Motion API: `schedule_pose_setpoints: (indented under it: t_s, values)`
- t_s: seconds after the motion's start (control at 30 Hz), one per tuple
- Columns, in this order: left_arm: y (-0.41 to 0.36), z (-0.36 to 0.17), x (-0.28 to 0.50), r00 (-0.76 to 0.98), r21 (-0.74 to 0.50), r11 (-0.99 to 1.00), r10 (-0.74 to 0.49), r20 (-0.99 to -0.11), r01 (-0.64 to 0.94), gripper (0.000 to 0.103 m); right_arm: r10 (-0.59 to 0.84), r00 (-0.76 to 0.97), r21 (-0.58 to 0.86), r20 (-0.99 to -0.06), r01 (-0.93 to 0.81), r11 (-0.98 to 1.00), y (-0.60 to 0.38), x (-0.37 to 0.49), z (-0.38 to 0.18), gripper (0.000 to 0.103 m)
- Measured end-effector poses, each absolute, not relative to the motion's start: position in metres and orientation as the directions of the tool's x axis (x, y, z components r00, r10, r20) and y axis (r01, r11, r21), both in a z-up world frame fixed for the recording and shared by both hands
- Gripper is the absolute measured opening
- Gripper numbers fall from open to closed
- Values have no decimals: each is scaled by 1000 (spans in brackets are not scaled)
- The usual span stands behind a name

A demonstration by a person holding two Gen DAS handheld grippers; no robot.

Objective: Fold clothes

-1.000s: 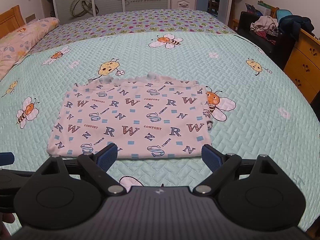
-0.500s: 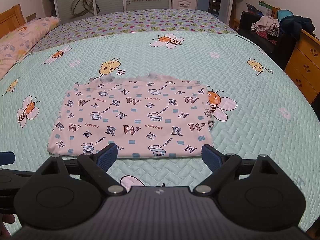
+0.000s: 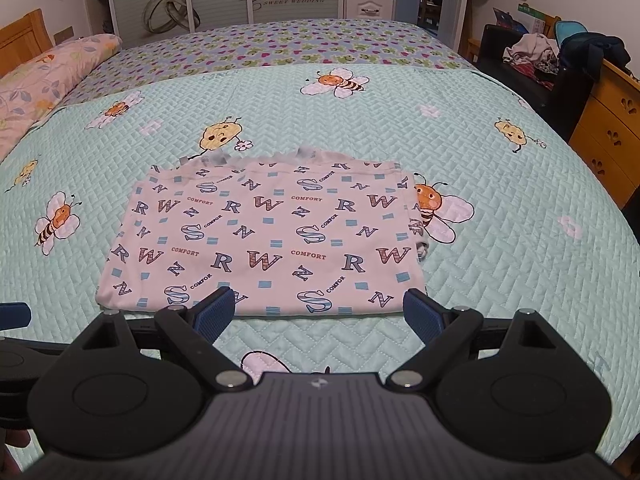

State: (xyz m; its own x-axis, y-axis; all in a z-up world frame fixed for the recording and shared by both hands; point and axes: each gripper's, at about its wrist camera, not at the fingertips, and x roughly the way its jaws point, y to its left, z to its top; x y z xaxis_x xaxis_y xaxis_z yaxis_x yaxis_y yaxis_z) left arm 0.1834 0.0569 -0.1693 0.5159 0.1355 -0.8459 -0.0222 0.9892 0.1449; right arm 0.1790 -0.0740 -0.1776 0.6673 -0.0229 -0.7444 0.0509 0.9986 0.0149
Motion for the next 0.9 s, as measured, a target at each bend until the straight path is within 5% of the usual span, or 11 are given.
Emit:
schedule_pose_setpoints:
  t_s: [0.17, 0.27, 0.43, 0.63, 0.77, 0.9]
  values:
    - [62, -170, 186, 515, 122, 993, 107, -851, -5, 102, -5, 664, 33, -748, 44, 998, -77, 180, -178, 91]
    - [84, -171, 191, 503, 6, 999, -12, -864, 33, 102, 85, 652, 126, -754, 17, 992, -91, 183, -181, 91]
    - [160, -186, 213, 458, -353, 933, -345, -819, 73, 102, 406, 600, 509, -689, 2, 861, -156, 193, -204, 91]
    - [238, -217, 255, 399, -608, 793, -569, -719, 36, 102, 648, 572, 833, -503, 121, 540, -242, 215, -258, 92]
    - [262, -245, 286, 361, -681, 731, -629, -689, -25, 102, 697, 574, 893, -430, 157, 422, -282, 234, -283, 92]
    - [259, -271, 319, 294, -690, 723, -649, -701, -50, 102, 692, 547, 875, -470, 184, 449, -303, 259, -295, 93]
